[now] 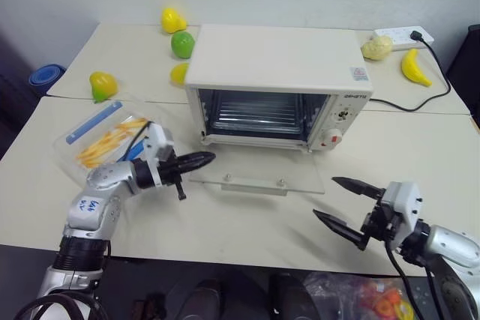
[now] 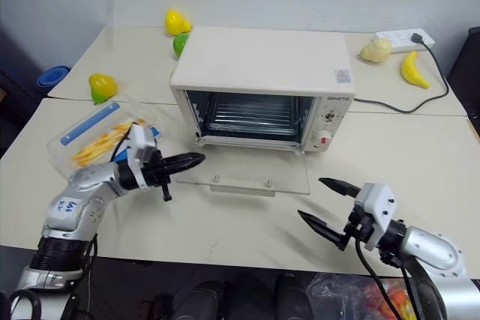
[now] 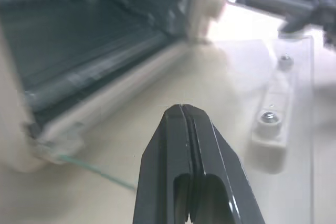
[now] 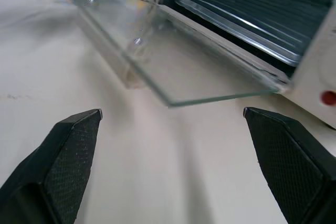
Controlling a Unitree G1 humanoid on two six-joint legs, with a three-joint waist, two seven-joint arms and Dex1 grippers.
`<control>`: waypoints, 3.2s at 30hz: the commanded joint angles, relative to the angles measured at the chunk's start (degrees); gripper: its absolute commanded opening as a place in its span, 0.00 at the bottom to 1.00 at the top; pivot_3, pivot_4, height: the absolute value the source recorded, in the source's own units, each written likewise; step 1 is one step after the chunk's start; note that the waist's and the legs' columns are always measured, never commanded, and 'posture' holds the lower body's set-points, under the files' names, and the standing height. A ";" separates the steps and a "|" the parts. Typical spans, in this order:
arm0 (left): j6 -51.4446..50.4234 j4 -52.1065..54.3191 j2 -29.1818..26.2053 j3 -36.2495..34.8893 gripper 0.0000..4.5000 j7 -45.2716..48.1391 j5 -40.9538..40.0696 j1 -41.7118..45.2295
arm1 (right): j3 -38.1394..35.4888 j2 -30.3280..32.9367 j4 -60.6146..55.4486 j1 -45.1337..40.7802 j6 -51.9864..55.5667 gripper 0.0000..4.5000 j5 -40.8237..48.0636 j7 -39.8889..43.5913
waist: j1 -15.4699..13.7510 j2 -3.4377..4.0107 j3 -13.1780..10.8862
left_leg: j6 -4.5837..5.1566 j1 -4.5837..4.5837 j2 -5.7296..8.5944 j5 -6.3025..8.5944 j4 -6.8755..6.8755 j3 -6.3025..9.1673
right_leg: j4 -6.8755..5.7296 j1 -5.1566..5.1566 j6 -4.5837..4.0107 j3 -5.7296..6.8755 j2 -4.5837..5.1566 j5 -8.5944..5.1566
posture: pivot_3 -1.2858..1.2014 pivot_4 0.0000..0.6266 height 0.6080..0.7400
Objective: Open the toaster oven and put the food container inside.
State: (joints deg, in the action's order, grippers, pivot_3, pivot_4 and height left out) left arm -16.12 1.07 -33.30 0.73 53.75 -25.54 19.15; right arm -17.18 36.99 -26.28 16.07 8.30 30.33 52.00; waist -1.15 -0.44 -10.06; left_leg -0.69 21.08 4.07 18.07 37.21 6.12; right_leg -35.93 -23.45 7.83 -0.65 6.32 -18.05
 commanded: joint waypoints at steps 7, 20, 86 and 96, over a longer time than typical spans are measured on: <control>11.48 -0.71 5.65 -3.07 0.00 -8.05 6.51 -8.36 | -2.19 0.87 -0.53 -0.23 -1.79 1.00 1.87 2.39 | -0.29 0.00 0.00 | 0.01 0.02 0.03 0.00 0.08 0.01 | 0.01 0.03 0.01 0.01 0.06 0.01 | 0.52 0.24 1.00; 2.28 24.74 10.98 -37.24 0.58 -27.44 -14.55 -42.12 | 9.19 -5.59 1.80 -13.12 -6.64 1.00 1.81 5.41 | 0.55 -0.07 0.00 | -0.04 -0.01 -0.19 0.07 0.02 -0.04 | 0.10 0.03 -0.03 -0.06 0.16 -0.01 | 0.52 0.24 1.00; -66.71 11.19 -5.96 -13.06 0.02 -62.38 -46.87 16.84 | 7.12 -7.11 8.07 -6.57 -19.79 1.00 -1.46 3.99 | 0.68 -0.21 0.04 | -0.36 0.01 0.11 0.06 0.15 0.63 | -0.55 -0.21 -0.32 0.03 -0.07 -0.17 | 0.52 0.24 1.00; -62.89 6.80 4.45 -16.18 0.42 -62.64 -39.77 22.39 | 7.49 -7.17 2.12 -2.44 -17.34 1.00 -2.01 -0.64 | 0.96 -0.20 0.05 | -0.39 -0.02 0.11 0.05 0.18 0.59 | -0.57 -0.25 -0.31 -0.02 -0.16 -0.17 | 0.52 0.24 1.00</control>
State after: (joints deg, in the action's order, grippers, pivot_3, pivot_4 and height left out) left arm -80.45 7.75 -28.86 -12.60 -10.48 -64.52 40.12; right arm -9.02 29.34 -21.53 12.82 -9.02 27.95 51.71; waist -0.20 -0.64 -10.02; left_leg -1.08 21.08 4.18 18.12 37.41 6.70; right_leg -36.50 -23.70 7.52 -0.66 6.16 -18.21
